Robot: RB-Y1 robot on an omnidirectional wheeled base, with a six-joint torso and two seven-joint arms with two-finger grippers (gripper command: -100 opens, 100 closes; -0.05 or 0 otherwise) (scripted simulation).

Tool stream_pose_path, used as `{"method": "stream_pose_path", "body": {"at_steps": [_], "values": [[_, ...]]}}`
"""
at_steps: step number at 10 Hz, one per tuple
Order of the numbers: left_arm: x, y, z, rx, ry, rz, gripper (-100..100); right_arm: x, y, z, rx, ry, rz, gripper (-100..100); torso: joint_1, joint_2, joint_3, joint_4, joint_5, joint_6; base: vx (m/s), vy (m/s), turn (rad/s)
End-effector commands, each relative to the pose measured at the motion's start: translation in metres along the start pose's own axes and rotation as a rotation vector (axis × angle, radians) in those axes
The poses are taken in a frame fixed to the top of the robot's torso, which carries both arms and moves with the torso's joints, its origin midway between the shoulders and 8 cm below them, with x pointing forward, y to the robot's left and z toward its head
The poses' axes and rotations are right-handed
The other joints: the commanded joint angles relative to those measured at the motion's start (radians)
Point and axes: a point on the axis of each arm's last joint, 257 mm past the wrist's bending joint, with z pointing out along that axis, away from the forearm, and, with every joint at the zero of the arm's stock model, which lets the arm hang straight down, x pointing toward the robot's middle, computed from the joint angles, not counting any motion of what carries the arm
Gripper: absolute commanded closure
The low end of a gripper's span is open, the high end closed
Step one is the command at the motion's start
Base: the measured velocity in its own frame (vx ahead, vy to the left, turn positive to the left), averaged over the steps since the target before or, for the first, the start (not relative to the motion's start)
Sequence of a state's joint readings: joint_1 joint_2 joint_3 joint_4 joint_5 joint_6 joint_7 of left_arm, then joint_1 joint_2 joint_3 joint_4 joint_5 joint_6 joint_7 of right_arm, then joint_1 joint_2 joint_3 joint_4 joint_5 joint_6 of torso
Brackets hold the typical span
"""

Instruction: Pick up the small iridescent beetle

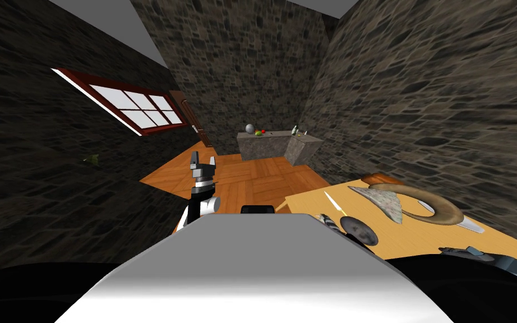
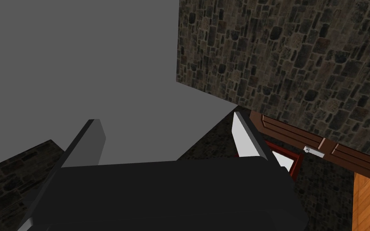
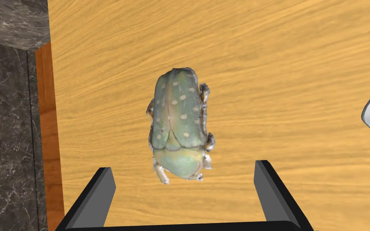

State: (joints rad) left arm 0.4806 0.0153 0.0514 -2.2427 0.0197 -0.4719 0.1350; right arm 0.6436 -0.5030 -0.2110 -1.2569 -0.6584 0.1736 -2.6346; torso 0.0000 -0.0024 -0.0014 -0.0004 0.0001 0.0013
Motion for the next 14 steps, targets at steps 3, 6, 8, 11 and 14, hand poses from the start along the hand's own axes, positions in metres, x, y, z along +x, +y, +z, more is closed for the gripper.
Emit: {"method": "stream_pose_path", "body": {"at_steps": [3, 6, 8, 11, 14], "values": [[0.0, 0.0, 0.0, 0.0, 0.0, 0.0, 0, 0.005, 0.015, 0.001, -0.041, 0.001, 0.088, -100, 0.0, 0.0, 0.0, 0.0, 0.0, 0.0, 0.035, 0.001, 0.037], [0.0, 0.0, 0.0, 0.0, 0.0, 0.0, 0, 0.001, 0.002, 0.014, -0.03, -0.01, -0.064, -100, 0.0, 0.001, 0.001, 0.0, 0.0, 0.0, 0.004, 0.004, -0.038], [0.0, 0.0, 0.0, 0.0, 0.0, 0.0, 0, -0.011, 0.003, 0.015, -0.034, -0.03, -0.179, -100, 0.001, 0.002, 0.001, 0.001, 0.0, 0.0, -0.01, 0.014, -0.019], [0.0, 0.0, 0.0, 0.0, 0.0, 0.0, 0, -0.007, 0.005, 0.015, -0.04, -0.018, -0.361, -100, 0.0, 0.002, 0.001, 0.0, 0.0, 0.0, 0.0, 0.0, 0.003], [0.0, 0.0, 0.0, 0.0, 0.0, 0.0, 0, -0.006, 0.005, 0.015, -0.04, -0.017, -0.465, -100, 0.0, 0.002, 0.001, 0.0, 0.0, 0.0, 0.0, 0.0, 0.0]]}}
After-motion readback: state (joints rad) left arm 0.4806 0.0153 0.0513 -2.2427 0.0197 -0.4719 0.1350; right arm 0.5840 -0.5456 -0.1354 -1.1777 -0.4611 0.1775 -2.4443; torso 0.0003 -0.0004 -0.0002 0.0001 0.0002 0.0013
